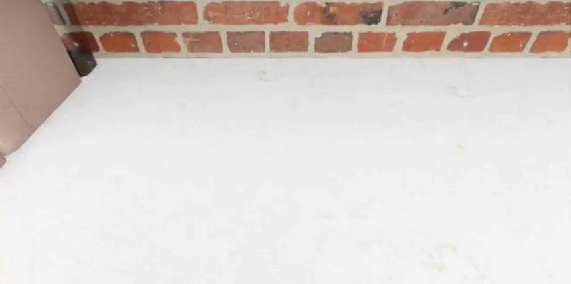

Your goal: Pick and place the shaker into the drawer. Then close the cabinet.

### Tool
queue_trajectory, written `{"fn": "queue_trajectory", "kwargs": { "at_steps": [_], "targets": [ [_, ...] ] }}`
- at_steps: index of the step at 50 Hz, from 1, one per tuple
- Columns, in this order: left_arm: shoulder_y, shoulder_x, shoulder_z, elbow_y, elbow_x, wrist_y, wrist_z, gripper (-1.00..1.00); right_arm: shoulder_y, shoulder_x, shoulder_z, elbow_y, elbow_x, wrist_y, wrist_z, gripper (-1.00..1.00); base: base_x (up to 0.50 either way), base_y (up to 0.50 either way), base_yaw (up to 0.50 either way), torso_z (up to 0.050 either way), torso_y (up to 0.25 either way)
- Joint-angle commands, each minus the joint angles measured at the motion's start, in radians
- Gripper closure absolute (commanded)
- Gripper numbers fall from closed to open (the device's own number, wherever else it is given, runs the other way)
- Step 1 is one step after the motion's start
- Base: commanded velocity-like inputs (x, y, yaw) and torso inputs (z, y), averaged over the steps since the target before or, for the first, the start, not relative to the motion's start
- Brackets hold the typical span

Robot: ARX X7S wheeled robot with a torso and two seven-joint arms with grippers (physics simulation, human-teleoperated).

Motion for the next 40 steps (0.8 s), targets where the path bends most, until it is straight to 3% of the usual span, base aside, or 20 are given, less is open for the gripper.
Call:
{"fn": "queue_trajectory", "kwargs": {
  "at_steps": [1,2,3,6,9,12,15,16,20,24,32,40],
  "targets": [
    [-0.145,-0.018,0.202,-0.033,0.012,0.040,-0.055,-1.00,-0.008,-0.031,0.498,0.220,0.038,0.125,0.025,-1.00,0.02,0.01,0.01,0.000,0.000],
    [-0.180,-0.023,0.246,-0.041,0.005,0.048,-0.074,-1.00,-0.001,-0.024,0.641,0.219,0.015,0.140,0.023,-1.00,0.00,0.01,0.01,0.000,0.000],
    [-0.219,-0.024,0.295,-0.046,-0.001,0.057,-0.094,-1.00,-0.001,-0.005,0.679,0.195,0.005,0.145,0.043,-1.00,0.00,0.00,0.00,0.000,0.000],
    [-0.303,-0.018,0.397,-0.051,-0.030,0.078,-0.147,-1.00,-0.296,0.238,0.785,-0.255,0.181,0.595,0.276,-1.00,0.00,0.00,0.00,0.000,0.000],
    [-0.368,-0.016,0.471,-0.049,-0.065,0.094,-0.194,-1.00,-0.457,0.360,0.942,-0.705,0.362,0.922,0.444,-1.00,0.00,0.00,0.00,0.000,0.000],
    [-0.401,-0.012,0.508,-0.045,-0.084,0.105,-0.225,-1.00,-0.552,0.400,1.103,-1.155,0.503,1.136,0.592,-1.00,0.00,0.00,0.00,0.000,0.000],
    [-0.422,-0.009,0.531,-0.040,-0.109,0.117,-0.252,-1.00,-0.630,0.372,1.308,-1.605,0.657,1.366,0.750,-1.00,0.00,0.00,0.00,0.000,0.000],
    [-0.426,-0.010,0.534,-0.039,-0.116,0.120,-0.259,-1.00,-0.651,0.374,1.350,-1.661,0.722,1.397,0.809,-1.00,0.00,0.00,0.00,0.000,0.000],
    [-0.419,-0.012,0.527,-0.038,-0.124,0.124,-0.261,-1.00,-0.747,0.449,1.422,-1.723,1.093,1.393,1.121,-1.00,0.00,0.00,0.00,0.000,0.000],
    [-0.419,-0.016,0.522,-0.038,-0.132,0.129,-0.266,-1.00,-0.795,0.529,1.399,-1.761,1.296,1.376,1.266,-1.00,0.00,0.00,0.00,0.000,0.000],
    [-0.409,-0.023,0.510,-0.026,-0.159,0.140,-0.279,-1.00,-0.760,0.642,1.301,-1.776,1.415,1.351,1.393,-1.00,0.00,0.00,0.00,0.000,0.000],
    [-0.383,-0.022,0.489,-0.016,-0.160,0.138,-0.270,-1.00,-0.717,0.655,1.234,-1.771,1.440,1.324,1.419,-1.00,0.00,0.15,0.00,0.000,0.000]
  ]
}}
